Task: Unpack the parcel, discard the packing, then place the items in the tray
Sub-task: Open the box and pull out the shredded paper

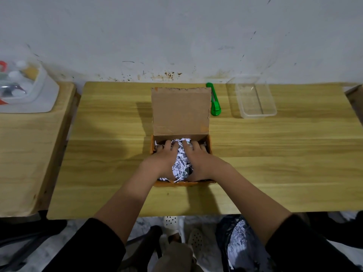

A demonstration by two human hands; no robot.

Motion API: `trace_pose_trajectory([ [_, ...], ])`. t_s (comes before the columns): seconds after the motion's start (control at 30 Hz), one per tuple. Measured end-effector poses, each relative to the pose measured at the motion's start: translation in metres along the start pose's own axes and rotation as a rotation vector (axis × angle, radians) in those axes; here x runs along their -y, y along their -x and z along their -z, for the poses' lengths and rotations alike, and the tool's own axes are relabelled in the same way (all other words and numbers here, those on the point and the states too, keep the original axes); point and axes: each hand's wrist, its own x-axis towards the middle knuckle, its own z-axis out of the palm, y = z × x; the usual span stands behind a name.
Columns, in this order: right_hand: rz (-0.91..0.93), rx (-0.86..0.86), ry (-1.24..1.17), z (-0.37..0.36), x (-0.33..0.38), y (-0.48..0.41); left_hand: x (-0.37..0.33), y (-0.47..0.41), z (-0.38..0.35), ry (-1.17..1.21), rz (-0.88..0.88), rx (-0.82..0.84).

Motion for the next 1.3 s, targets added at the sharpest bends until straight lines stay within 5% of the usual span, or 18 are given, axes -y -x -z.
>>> trace_pose_trajectory([
  [0.8,-0.045,-0.244,0.010,-0.016,0.001,-0.010,-0.003,-0.010,-0.018,0.303,0.024,-0.133],
  [1.3,-0.036,-0.541,-0.120,-0.019,0.011,0.005,-0.015,0.001,-0.017,0.253,0.069,-0.435],
])
